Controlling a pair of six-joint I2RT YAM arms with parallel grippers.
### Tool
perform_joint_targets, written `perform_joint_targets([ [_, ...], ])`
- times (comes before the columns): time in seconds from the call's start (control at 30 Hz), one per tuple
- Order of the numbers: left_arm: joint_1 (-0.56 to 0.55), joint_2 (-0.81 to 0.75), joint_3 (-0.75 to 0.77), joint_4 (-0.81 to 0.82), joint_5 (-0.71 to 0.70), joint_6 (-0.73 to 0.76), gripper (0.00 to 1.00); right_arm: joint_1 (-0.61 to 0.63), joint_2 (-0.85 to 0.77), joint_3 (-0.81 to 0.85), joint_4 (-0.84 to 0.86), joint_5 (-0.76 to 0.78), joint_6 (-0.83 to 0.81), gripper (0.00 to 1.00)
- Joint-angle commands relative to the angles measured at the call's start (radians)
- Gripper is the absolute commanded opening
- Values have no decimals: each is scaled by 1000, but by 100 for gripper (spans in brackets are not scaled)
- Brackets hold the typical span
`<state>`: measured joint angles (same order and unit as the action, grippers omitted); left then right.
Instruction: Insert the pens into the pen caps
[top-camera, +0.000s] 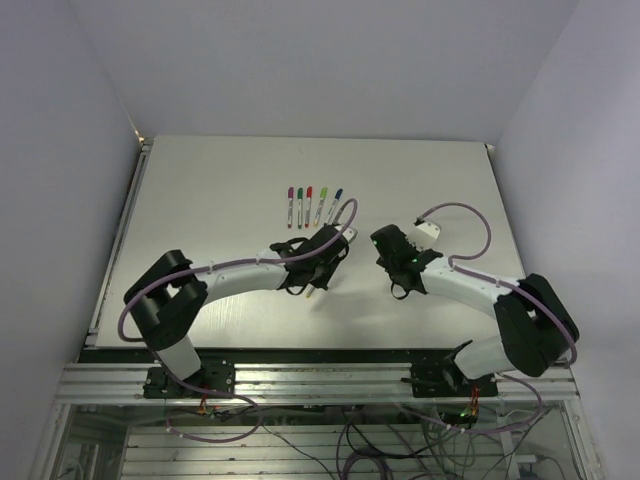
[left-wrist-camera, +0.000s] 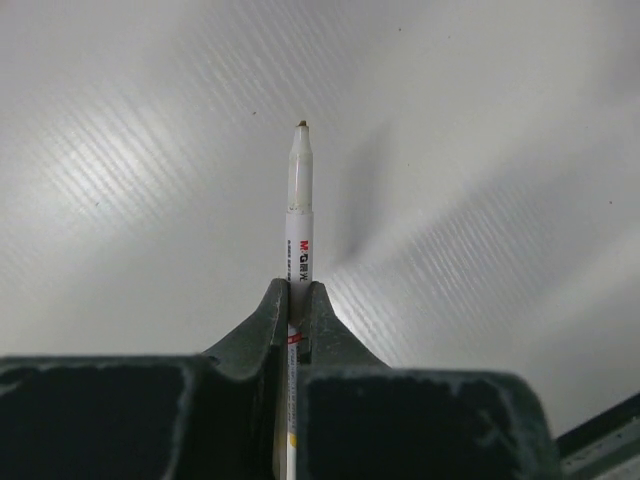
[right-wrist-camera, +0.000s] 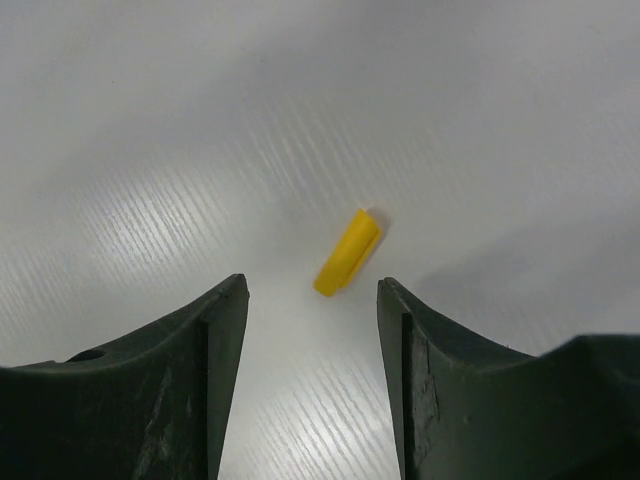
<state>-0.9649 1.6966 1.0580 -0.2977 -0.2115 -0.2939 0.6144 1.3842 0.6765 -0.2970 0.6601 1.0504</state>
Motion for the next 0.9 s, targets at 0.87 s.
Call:
perform_joint_targets([
  [0.87,85,-141,-126,80,93,-34,7,-75,220,66,13,-84,-14,26],
])
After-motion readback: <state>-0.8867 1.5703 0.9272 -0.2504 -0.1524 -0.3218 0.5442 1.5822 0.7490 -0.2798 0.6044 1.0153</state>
